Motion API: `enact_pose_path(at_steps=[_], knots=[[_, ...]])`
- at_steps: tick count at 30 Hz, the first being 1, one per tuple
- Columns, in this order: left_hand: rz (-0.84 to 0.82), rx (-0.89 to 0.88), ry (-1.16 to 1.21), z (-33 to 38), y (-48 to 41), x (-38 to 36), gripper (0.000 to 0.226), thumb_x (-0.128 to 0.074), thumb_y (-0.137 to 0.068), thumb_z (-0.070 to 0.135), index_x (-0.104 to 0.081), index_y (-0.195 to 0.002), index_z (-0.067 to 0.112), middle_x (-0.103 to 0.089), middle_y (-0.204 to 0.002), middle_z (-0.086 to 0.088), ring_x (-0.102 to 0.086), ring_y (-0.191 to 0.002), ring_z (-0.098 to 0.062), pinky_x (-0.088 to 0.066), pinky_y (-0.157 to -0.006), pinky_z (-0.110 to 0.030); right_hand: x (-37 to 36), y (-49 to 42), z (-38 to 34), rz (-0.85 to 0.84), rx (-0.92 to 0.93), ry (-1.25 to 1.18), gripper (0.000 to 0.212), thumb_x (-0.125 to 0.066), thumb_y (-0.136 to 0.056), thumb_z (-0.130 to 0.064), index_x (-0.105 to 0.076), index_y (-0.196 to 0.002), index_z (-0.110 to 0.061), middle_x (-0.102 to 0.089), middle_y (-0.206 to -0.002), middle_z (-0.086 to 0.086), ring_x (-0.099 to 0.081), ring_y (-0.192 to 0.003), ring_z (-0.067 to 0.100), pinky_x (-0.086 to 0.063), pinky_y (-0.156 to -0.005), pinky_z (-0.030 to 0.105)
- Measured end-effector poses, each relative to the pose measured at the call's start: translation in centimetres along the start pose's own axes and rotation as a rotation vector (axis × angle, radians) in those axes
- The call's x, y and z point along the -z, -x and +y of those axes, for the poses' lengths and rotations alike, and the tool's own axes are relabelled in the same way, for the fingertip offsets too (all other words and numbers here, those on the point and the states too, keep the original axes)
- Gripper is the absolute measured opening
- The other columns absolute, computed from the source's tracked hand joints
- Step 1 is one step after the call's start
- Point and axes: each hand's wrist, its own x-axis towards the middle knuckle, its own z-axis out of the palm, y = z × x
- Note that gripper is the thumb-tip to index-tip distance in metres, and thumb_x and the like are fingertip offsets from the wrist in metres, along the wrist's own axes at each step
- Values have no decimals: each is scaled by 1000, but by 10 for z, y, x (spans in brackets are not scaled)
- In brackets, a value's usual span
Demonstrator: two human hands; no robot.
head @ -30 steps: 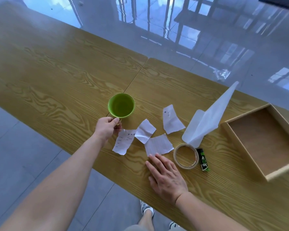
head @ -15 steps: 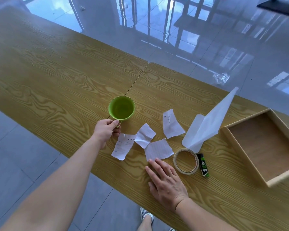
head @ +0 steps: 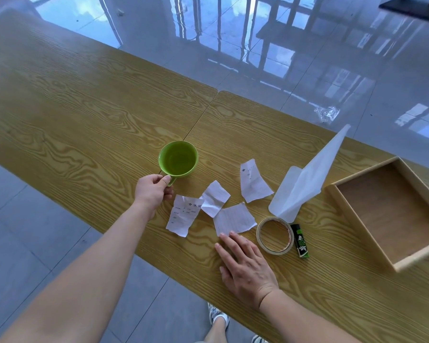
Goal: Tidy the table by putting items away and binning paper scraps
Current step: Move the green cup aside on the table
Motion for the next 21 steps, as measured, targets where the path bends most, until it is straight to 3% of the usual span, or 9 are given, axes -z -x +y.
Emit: enact_pose_path(at_steps=[12,17,21], knots=[[10,1,-19,-1,3,1,14,-65,-92,19,-69,-86,8,-72,-82,-15,-69,-70,-22,-56,-59,-33,5,0,-2,45,15,9,51,-48,-91,-43,-49,-138,-24,-39,-153,0,-34,-142,24,-31,-112,41],[40,13,-43,0,6,3,18,-63,-93,26,-69,-87,9,-71,-80,-13,-67,-67,-23,-57,-59,-35,4,0,-2,42,8,-2,51,-47,-91,-43,-47,-139,-25,-38,-153,-1,-32,-142,23,-27,-112,40],[113,24,-19,-6,15,8,19,-60,-94,28,-65,-99,10,-67,-90,-9,-65,-70,-20,-58,-59,-35,5,0,-2,35,7,-9,52,-48,-91,-44,-46,-140,-26,-37,-154,-1,-31,-143,23,-28,-113,41]])
